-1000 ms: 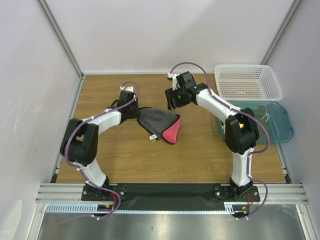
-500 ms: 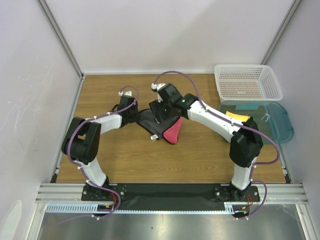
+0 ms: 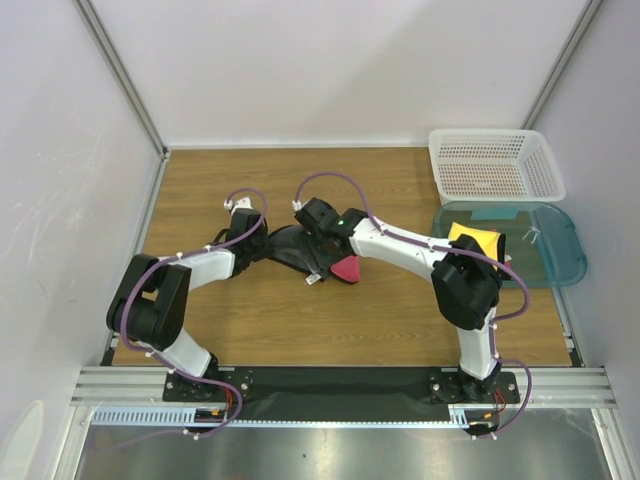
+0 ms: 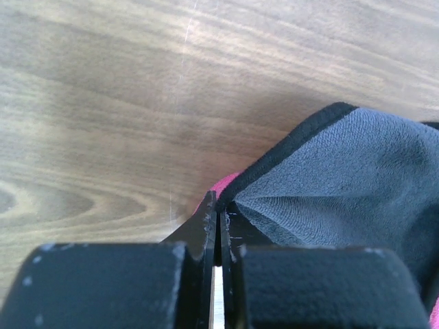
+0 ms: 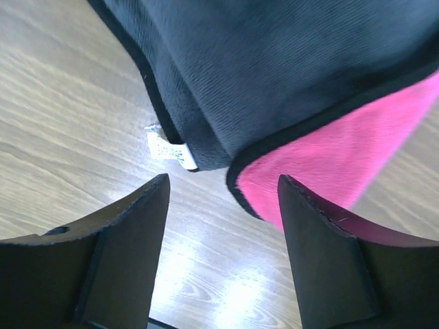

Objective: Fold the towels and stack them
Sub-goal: Move the towel to the center of the board, then flatten out the crumpled towel

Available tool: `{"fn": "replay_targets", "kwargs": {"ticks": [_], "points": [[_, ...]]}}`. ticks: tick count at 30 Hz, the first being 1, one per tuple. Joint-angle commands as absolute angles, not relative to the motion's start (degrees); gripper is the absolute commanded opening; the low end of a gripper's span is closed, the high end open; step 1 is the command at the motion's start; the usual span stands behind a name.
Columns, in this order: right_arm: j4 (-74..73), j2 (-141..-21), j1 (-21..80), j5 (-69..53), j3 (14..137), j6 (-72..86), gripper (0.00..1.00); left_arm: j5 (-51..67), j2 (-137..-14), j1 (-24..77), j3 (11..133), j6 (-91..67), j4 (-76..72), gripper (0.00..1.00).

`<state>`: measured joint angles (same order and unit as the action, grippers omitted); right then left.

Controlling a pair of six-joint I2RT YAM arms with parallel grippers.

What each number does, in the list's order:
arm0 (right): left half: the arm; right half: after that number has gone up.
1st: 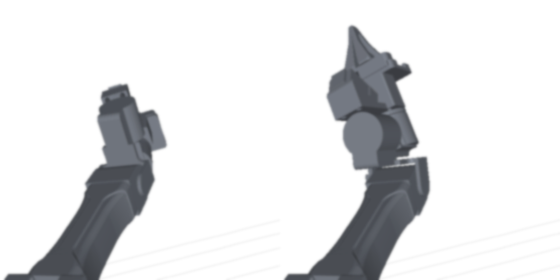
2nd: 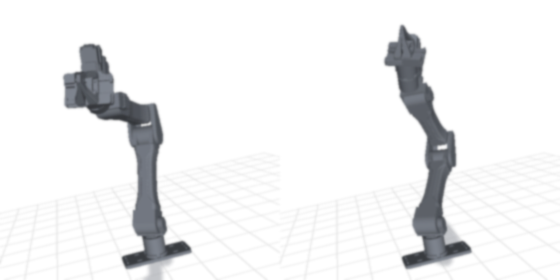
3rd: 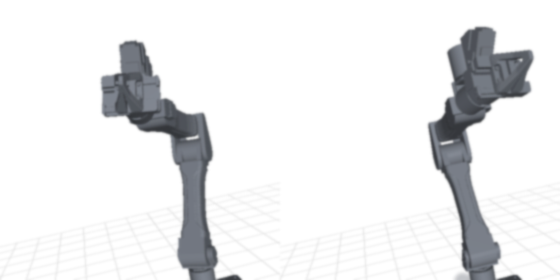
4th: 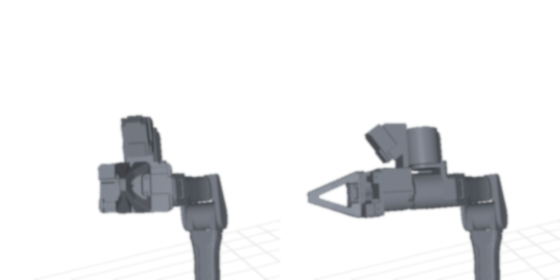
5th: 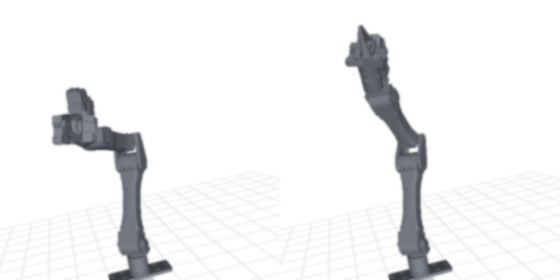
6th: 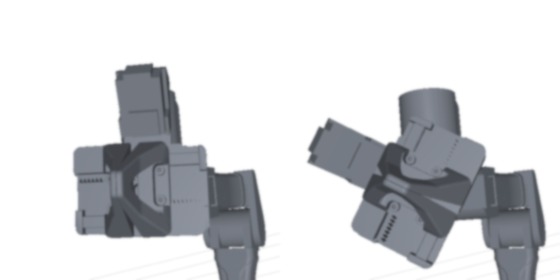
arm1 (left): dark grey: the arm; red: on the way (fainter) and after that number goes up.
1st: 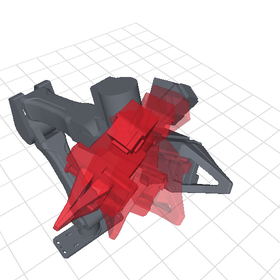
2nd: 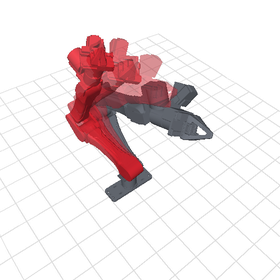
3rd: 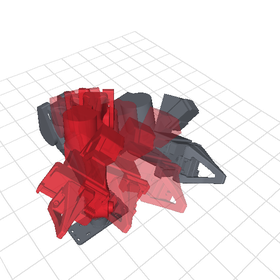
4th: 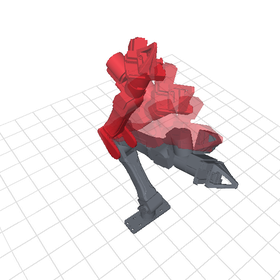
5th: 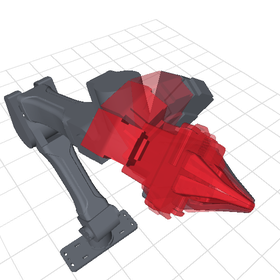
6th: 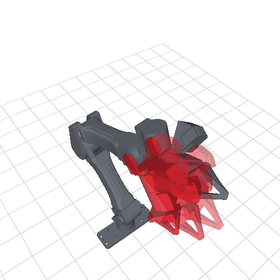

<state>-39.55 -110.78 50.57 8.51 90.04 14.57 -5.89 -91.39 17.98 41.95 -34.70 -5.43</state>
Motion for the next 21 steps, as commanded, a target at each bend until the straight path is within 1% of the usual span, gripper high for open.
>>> {"fn": "replay_targets", "kwargs": {"ticks": [1,6,10,14,15,17,19,20,21], "points": [[-40.52,-112.49,51.24,10.11,91.76,14.94,0.68,-6.77,-88.95,17.93,40.61,-36.21,-8.61,0.0],[-41.74,-114.08,51.59,10.99,92.2,15.29,0.58,-6.77,-88.42,17.93,40.25,-35.51,-8.88,0.0],[-42.62,-115.4,51.5,11.69,92.2,15.38,0.53,-7.03,-88.07,17.93,40.17,-35.16,-8.79,0.0],[-43.15,-115.93,51.5,12.91,92.28,15.03,0.43,-6.86,-87.54,17.93,40.08,-34.81,-8.61,0.01],[-43.15,-115.75,51.5,13.44,92.29,14.68,0.36,-6.94,-87.37,17.93,40.08,-34.63,-8.53,0.0],[-42.8,-115.49,51.42,13.45,92.2,14.41,0.3,-6.86,-87.36,17.93,40.17,-34.37,-8.44,0.0],[-42.63,-115.49,50.98,13.01,92.37,13.98,0.19,-6.68,-87.45,17.93,40.25,-34.45,-8.35,0.0],[-42.71,-115.58,50.89,13.09,92.46,13.97,0.1,-6.68,-87.45,17.93,40.25,-34.37,-8.35,0.0],[-42.89,-115.58,50.8,13.36,92.55,13.8,0.05,-6.68,-87.36,17.93,40.25,-34.28,-8.26,0.0]]}}
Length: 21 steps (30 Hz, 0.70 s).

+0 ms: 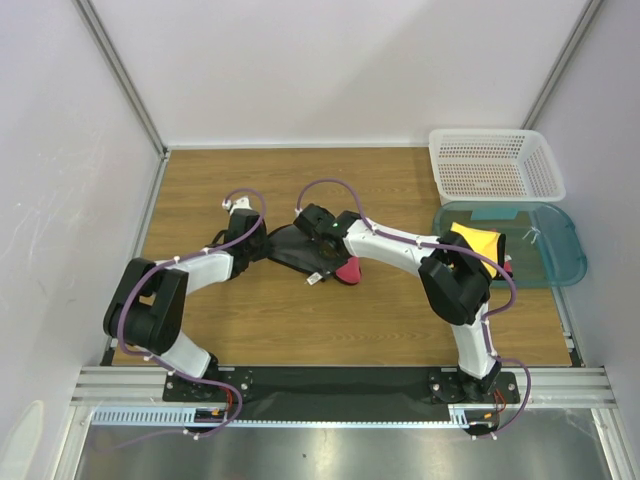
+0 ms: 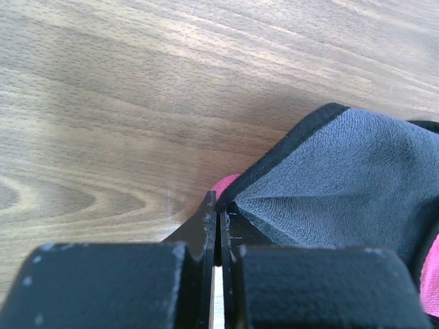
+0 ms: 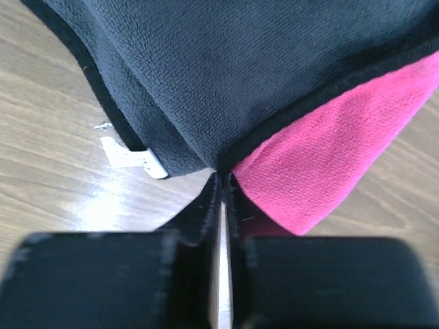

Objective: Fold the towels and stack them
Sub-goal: Flatten out the crumpled towel

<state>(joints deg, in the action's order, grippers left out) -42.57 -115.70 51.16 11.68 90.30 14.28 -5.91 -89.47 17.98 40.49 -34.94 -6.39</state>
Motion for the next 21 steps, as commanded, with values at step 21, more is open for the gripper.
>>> {"fn": "replay_targets", "kwargs": {"ticks": [21], "points": [[-43.24,-90.29,44.65,13.62,90.53,10.19,0.0,-4.05,-58.37,18.02,49.83,-30.76,18.18,0.01]]}}
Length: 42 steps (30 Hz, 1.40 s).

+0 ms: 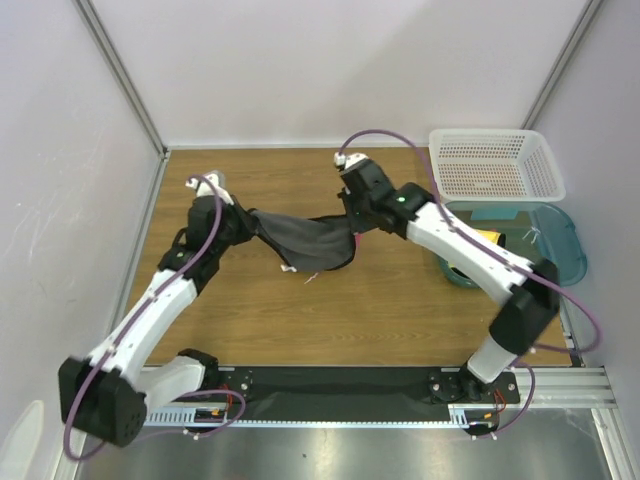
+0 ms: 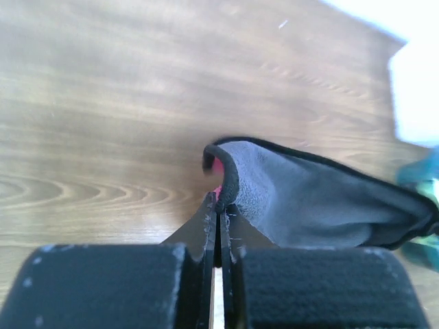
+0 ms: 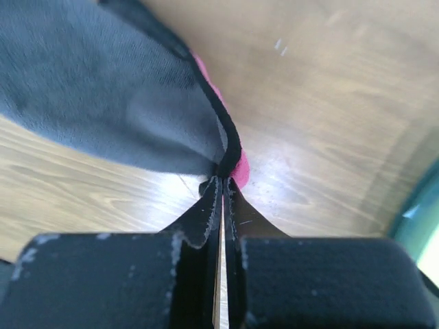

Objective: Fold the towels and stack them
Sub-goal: Flatten out the crumpled towel

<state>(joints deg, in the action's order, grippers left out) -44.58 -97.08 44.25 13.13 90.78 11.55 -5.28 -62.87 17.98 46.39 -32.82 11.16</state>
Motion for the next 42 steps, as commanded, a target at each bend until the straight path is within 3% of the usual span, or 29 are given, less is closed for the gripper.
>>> {"fn": "replay_targets", "kwargs": {"ticks": [1,9,14,21,25,33,42], "points": [[-43.24,-88.96,44.74,14.23,90.35,10.2,0.0,-3.61,-57.32,18.02,50.7,-29.89,19.85,0.0],[-43.68,-75.16,47.19,11.43,87.72,16.16,0.0,-4.47,-44.83,18.02,67.22,-23.39,42.52,0.0],[-45.79,-67.86,47.55,7.91,83.77,20.56,0.0,-7.73,-45.61,17.93,73.39,-20.48,52.55,0.0],[-43.96,-66.27,44.22,7.22,73.42,22.76,0.0,4.65,-54.39,17.84,56.62,-26.17,37.81,0.0],[-37.9,-68.29,40.97,4.05,65.76,23.12,0.0,2.21,-62.82,17.75,52.21,-28.3,27.72,0.0],[-25.86,-76.72,32.7,4.83,60.12,18.55,0.0,-4.31,-85.48,17.58,53.43,-29.45,11.8,0.0],[-19.69,-87.09,26.81,-0.86,59.94,17.22,0.0,-5.62,-94.92,17.58,55.46,-24.88,8.18,0.0]]}}
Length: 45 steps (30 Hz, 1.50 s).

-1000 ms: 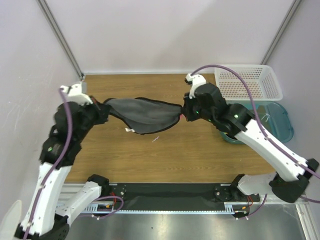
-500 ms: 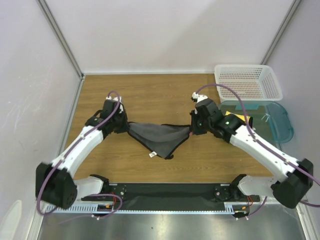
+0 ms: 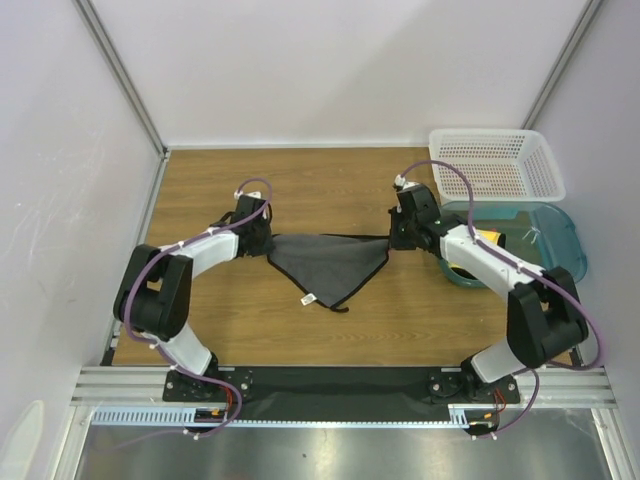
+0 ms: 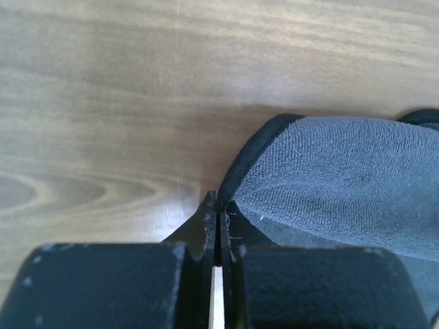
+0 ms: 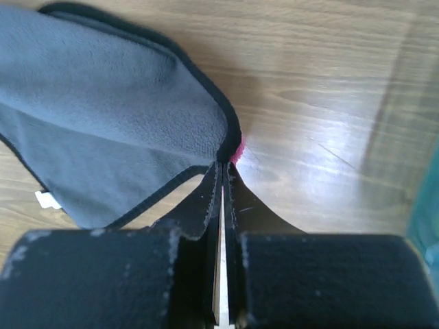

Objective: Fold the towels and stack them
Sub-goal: Flatten out the crumpled towel

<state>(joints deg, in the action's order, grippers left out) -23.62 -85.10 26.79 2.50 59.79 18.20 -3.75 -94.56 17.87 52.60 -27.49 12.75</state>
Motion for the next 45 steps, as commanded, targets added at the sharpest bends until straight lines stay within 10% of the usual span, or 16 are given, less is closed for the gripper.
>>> {"fn": "replay_targets", "kwargs": {"ticks": [1,4,12,30,34,37,45], "points": [[-19.69,-87.97,26.72,-1.66,59.51,17.57,0.0,-6.15,-96.05,17.58,55.98,-24.53,8.09,0.0],[-20.56,-90.78,26.72,-3.86,58.71,18.98,0.0,-6.33,-98.34,17.58,58.26,-23.82,8.7,0.06],[-22.85,-92.55,27.95,-6.06,58.89,22.14,0.0,-4.92,-91.42,19.6,58.89,-23.55,12.03,0.94],[-17.84,-89.56,45.25,-16.96,52.56,25.49,0.0,-8.17,-67.33,35.51,37.11,-37.7,11.34,0.86],[-21.52,-86.23,44.48,-15.83,52.99,24.44,0.55,-8.79,-68.02,37.35,35.07,-38.23,10.02,0.8],[-25.13,-82.19,40.8,-11.96,55.97,22.24,0.71,-10.19,-70.48,38.23,35.07,-38.06,11.25,0.75],[-22.85,-87.26,32.34,-2.64,63.97,18.73,0.72,-12.13,-72.68,38.41,33.75,-35.6,10.55,0.56]]}}
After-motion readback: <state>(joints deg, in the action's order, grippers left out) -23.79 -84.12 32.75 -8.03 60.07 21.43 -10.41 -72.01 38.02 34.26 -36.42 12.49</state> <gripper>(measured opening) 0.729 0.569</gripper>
